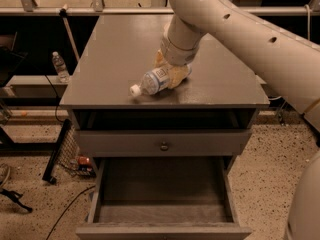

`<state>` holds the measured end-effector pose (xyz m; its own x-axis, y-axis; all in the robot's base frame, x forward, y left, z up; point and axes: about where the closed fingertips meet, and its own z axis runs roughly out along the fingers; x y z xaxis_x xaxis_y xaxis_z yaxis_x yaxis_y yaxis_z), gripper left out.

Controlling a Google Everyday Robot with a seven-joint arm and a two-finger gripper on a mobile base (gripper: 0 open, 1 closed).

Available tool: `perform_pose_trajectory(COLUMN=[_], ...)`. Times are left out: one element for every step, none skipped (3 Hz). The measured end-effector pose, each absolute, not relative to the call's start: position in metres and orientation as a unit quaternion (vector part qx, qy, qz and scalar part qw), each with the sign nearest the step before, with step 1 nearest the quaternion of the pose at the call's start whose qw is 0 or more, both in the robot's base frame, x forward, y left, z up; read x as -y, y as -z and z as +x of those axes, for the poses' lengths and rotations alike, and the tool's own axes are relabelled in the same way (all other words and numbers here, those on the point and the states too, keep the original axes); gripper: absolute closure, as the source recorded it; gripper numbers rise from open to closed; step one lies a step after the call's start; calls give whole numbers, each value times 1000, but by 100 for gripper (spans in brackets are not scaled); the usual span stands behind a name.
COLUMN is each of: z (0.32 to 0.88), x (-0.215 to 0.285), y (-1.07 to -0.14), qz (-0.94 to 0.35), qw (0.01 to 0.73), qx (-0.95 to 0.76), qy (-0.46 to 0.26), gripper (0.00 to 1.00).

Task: Pick blue plastic bottle from middle drawer and place on counter

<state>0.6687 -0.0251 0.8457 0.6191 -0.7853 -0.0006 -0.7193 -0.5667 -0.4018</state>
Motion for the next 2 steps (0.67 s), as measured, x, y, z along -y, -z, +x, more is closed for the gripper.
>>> perform_pose_trajectory(z=[669,669], x=[24,24], y=[-844,-841], qz=[-881,-882], qw=[184,183], qx=[-427,-426], qy=[88,87], gripper=[16,0])
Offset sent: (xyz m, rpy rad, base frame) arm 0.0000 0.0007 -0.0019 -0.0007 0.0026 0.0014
